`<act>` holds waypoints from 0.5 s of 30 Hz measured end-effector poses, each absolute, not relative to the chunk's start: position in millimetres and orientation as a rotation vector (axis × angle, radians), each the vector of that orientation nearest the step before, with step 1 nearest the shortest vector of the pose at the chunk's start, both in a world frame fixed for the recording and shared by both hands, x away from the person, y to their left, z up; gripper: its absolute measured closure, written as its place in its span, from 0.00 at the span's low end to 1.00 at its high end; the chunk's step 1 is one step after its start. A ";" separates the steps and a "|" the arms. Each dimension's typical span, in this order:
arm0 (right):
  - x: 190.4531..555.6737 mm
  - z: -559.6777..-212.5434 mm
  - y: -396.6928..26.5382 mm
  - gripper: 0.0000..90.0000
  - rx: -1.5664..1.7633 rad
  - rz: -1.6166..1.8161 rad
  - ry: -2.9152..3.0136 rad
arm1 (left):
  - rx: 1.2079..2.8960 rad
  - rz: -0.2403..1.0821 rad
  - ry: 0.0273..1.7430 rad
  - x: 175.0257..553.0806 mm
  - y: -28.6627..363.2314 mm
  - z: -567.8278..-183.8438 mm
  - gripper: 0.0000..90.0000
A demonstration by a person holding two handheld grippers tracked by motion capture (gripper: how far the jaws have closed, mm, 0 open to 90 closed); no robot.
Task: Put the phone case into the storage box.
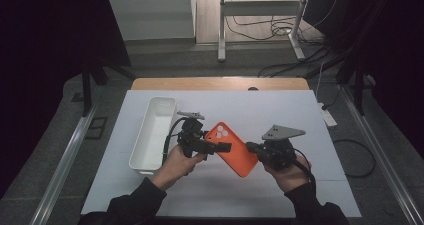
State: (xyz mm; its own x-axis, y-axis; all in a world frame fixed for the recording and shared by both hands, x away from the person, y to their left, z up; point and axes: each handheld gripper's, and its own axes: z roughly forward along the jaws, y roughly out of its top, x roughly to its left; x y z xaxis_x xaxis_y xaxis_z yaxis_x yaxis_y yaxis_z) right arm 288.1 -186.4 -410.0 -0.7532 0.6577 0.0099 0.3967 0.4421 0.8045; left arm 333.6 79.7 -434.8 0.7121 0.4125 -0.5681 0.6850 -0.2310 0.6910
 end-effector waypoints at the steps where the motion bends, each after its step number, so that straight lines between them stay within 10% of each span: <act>1: 287.9 -409.9 -186.2 0.99 0.904 1.214 2.393 | 1.866 -0.327 0.861 333.5 79.4 -434.9 0.05; 15: 286.5 -409.9 -185.2 0.99 0.893 1.210 2.380 | 1.860 -0.412 0.848 332.7 82.5 -436.2 0.58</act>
